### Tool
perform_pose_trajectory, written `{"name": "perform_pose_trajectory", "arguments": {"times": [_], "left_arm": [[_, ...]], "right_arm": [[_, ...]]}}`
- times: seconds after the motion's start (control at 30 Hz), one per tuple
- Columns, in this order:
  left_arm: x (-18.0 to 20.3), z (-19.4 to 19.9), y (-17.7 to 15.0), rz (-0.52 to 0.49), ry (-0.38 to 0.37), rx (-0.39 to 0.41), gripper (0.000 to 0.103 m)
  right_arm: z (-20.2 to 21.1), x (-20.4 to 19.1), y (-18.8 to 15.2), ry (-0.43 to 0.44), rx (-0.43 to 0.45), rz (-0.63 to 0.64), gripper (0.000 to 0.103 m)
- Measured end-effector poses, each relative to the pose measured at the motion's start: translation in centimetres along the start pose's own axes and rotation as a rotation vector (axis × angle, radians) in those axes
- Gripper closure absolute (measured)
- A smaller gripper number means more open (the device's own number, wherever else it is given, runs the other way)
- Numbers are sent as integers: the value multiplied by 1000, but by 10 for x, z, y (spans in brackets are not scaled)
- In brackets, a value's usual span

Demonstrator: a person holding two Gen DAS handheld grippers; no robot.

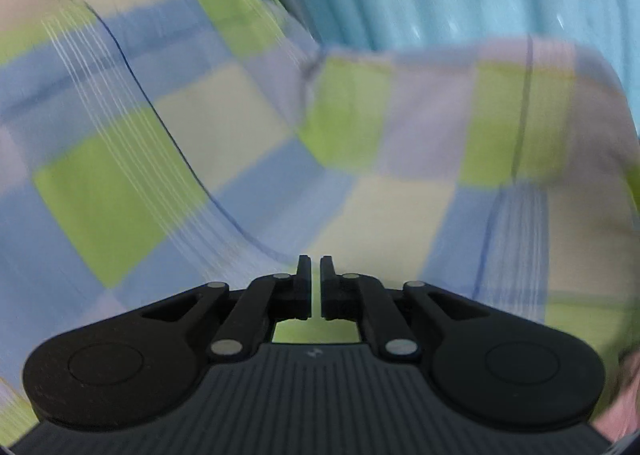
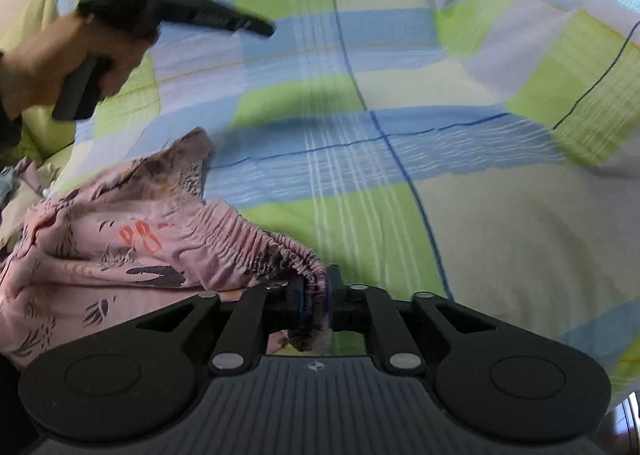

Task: Fold clothes
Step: 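Lay the pink pants onto the checked blanket and open both tools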

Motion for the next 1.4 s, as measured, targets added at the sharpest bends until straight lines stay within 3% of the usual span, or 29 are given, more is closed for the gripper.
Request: {"name": "perform_pose_trajectory", "arguments": {"times": [0.13,0.33,0.43,0.57,0.7,0.9,0.97,1.0,1.2,1.3,1.37,1.4], "left_arm": [[-32,52,-35,37,52,-59,90],[-83,180,-86,70,206,-169,78],[-86,238,-119,126,251,-234,76],[-66,282,-156,193,239,-276,67],[-38,288,-181,193,173,-292,58],[-23,280,-199,103,128,-286,58],[-31,278,-197,91,146,-283,88],[-36,278,-197,86,153,-288,96],[-67,284,-195,105,224,-255,99],[-79,283,-195,105,237,-255,99],[-84,279,-193,82,247,-256,99],[-87,277,-192,73,252,-255,99]], "right_arm": [[21,-4,0,39,21,10,75],[42,-36,16,95,68,76,67],[41,-54,28,109,83,115,65],[29,-84,46,130,99,170,64],[7,-107,61,162,97,242,59],[-67,-115,80,192,58,372,50],[-100,-112,80,216,23,388,50],[-115,-109,82,235,4,380,50],[-193,-90,89,328,-88,308,50],[-215,-80,92,416,-127,248,50],[-224,-74,94,487,-150,183,62],[-226,-72,95,516,-162,153,82]]}}
Point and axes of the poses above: each gripper's, at about its wrist camera, not at the fingertips, and z roughly against the way its jaws point, x to its right, y to its top, the point moved 3 cm from there along -z, roughly the way its jaws point, and after that the axes turned 14 degrees about x, right-handed, at the moved point
